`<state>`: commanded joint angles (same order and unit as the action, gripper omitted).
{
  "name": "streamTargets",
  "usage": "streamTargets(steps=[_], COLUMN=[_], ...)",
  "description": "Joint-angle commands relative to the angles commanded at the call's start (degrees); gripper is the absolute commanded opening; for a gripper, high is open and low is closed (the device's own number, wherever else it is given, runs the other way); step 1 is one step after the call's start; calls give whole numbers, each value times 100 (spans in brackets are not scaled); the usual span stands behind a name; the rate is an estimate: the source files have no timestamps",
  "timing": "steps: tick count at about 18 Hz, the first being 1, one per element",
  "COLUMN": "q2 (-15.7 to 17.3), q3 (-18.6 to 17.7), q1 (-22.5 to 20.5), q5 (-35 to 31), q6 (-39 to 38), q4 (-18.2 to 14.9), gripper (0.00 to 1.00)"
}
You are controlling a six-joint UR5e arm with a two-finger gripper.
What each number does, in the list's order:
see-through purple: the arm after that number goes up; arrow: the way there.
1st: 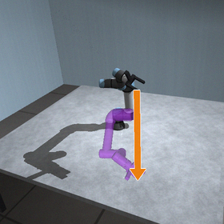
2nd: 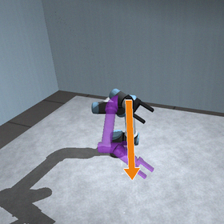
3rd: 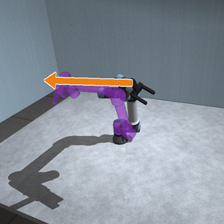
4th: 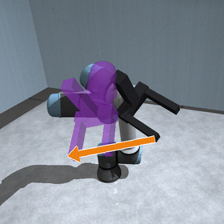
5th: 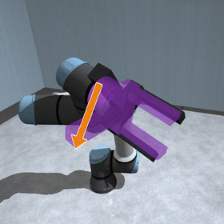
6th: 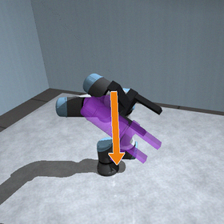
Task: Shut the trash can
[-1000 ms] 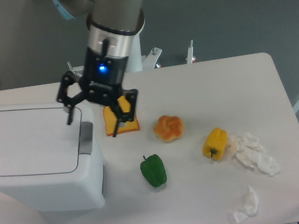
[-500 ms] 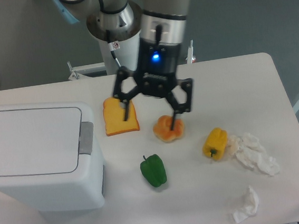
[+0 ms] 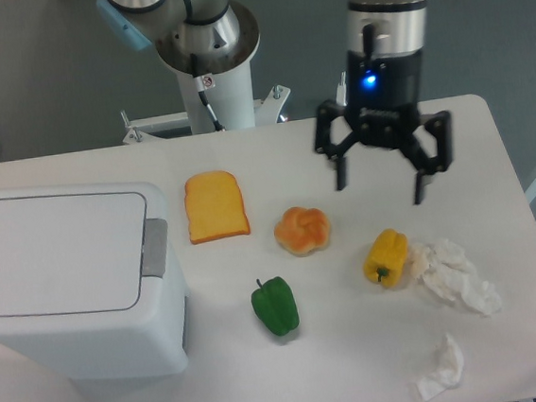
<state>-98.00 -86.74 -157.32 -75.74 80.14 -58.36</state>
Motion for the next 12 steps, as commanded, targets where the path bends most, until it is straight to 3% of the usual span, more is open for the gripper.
streamTargets(steps=[3, 8, 12], q2=[88, 325, 413], q3=[-132, -457, -580], q1=[-61, -580, -642], q5=[-511, -477, -459], q6=[492, 1792, 1900], q4=[0, -17, -18], gripper=[100, 100, 100])
